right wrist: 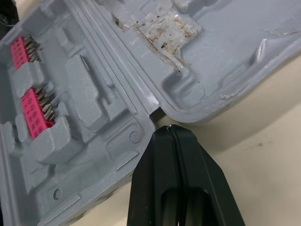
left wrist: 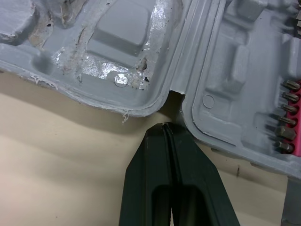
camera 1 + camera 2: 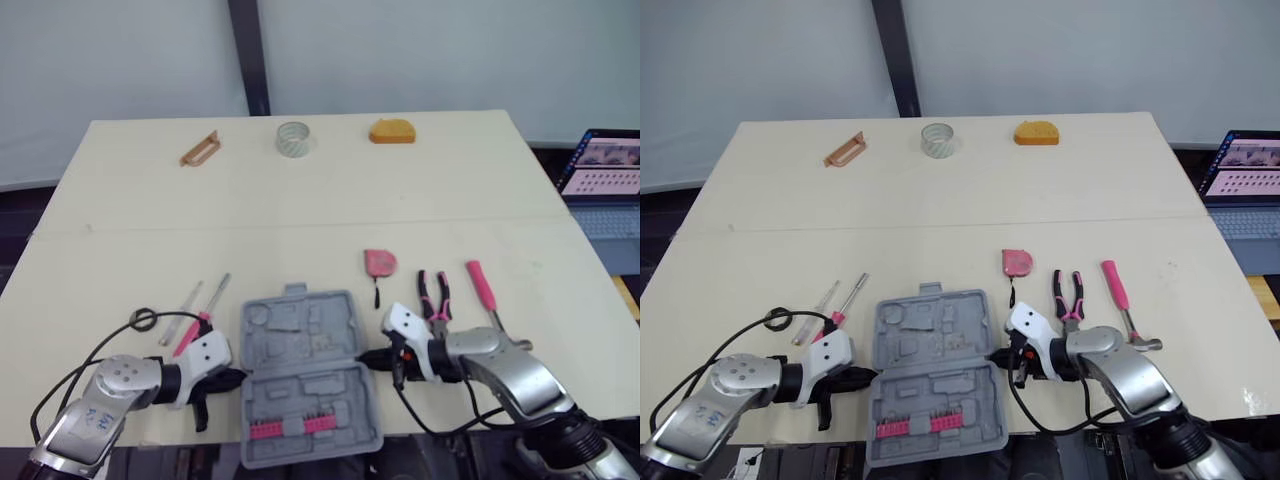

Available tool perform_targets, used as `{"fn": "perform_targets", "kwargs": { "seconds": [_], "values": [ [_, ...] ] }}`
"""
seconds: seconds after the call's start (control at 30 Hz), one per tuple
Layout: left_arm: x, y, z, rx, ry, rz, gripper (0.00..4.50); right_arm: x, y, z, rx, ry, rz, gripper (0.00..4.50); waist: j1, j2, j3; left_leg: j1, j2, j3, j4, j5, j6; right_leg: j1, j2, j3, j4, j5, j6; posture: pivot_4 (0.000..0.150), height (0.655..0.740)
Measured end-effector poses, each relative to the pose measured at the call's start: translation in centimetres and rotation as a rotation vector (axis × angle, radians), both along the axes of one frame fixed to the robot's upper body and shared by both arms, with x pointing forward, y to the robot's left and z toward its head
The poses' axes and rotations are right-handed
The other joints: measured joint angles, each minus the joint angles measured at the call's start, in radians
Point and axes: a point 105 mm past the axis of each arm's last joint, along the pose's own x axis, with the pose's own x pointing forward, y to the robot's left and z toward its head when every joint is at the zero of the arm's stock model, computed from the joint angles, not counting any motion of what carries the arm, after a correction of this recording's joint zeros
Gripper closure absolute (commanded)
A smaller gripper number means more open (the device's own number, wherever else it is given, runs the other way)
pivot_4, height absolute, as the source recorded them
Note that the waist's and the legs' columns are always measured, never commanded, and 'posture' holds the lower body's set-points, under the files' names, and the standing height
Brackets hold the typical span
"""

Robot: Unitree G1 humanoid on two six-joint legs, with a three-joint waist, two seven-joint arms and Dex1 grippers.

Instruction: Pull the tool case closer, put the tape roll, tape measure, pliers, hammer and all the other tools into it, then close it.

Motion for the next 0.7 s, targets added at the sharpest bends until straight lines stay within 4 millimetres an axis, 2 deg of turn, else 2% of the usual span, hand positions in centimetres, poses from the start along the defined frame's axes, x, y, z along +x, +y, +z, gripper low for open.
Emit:
{"fn": "perform_targets", "kwargs": {
  "seconds": [0.7],
  "values": [
    [-0.7, -0.1, -0.2, 0.007, 0.020, -0.011, 4.44, -1.5, 0.1, -0.7, -0.005, 0.055, 0.030, 4.50, 0.000, 0.000, 0.000, 0.000, 0.000, 0.000, 0.000, 0.000, 0.000, 0.000, 0.000, 0.000, 0.000, 0.000, 0.000, 0.150, 0.7400]
  ]
}}
